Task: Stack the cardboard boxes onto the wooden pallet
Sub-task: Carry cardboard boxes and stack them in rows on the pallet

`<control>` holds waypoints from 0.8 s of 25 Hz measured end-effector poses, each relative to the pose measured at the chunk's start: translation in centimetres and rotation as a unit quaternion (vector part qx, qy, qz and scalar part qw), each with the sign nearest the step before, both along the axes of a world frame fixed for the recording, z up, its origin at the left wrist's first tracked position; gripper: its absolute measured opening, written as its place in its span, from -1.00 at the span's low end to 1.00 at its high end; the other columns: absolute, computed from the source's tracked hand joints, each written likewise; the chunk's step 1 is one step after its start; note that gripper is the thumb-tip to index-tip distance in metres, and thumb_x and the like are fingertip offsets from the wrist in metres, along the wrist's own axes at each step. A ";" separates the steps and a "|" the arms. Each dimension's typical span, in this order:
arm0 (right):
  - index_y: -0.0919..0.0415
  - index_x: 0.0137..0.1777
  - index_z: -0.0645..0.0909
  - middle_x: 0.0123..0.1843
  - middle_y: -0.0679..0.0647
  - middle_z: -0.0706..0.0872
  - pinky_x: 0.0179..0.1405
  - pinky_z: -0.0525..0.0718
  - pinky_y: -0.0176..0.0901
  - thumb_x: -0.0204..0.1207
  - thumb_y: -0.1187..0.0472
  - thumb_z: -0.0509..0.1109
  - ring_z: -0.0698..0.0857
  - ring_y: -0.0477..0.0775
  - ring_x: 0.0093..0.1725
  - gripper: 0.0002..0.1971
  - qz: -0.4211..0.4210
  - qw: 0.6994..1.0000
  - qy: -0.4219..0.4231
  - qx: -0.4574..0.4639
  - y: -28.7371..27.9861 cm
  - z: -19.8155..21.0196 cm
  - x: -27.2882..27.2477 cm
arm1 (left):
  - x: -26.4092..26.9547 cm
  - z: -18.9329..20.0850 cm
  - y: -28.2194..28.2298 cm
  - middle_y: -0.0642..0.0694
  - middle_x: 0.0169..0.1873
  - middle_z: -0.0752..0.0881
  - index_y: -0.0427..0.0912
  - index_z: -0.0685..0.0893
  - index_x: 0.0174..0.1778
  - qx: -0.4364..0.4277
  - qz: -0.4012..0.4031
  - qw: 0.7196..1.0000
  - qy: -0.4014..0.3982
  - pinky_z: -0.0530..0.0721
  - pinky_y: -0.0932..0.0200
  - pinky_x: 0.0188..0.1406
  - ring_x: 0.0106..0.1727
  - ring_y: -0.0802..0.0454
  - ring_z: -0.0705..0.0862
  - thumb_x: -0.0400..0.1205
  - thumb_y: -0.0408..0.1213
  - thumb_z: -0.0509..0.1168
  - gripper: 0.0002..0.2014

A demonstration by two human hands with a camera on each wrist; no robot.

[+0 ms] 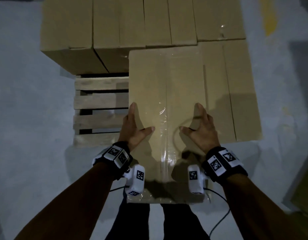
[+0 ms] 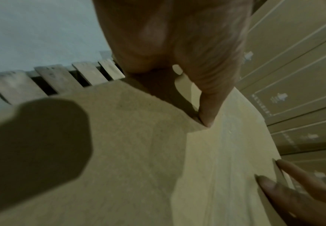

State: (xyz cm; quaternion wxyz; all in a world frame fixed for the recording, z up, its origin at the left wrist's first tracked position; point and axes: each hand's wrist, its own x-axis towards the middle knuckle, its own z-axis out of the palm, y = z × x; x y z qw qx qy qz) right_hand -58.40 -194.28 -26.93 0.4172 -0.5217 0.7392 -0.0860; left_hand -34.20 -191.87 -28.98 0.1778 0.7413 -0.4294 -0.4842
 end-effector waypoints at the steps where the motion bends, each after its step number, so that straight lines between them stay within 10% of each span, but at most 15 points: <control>1: -0.23 0.74 0.02 0.64 0.16 0.26 0.47 0.49 0.14 0.42 0.03 0.62 0.43 0.32 0.53 0.02 -0.008 1.000 0.006 -0.007 -0.5 -1.9 0.1 | 0.0 -1.8 -0.7 -0.08 0.72 0.07 0.11 -0.15 0.75 0.001 -0.003 1.000 0.004 0.15 0.23 0.37 0.69 -0.07 0.15 0.51 -0.09 0.56 0.11; 9: -0.10 0.74 0.08 0.54 0.20 0.47 0.47 0.40 0.15 0.31 -0.22 0.58 0.45 0.35 0.46 0.06 0.016 0.994 0.097 -0.038 -3.9 -12.6 -0.9 | -0.9 -11.0 -4.3 -0.10 0.71 0.08 0.22 -0.12 0.73 0.002 0.001 1.000 0.019 0.27 0.13 0.36 0.69 -0.14 0.19 0.48 -0.13 0.59 0.12; 20: -0.21 0.74 0.04 0.59 0.23 0.39 0.44 0.42 0.21 0.36 -0.17 0.59 0.38 0.39 0.48 0.03 0.041 0.990 0.129 -0.032 -6.9 -16.1 -1.9 | -2.5 -15.3 -6.2 -0.07 0.72 -0.01 0.12 -0.24 0.74 0.007 0.004 1.000 0.006 0.14 0.23 0.40 0.70 -0.07 0.10 0.50 -0.16 0.57 0.17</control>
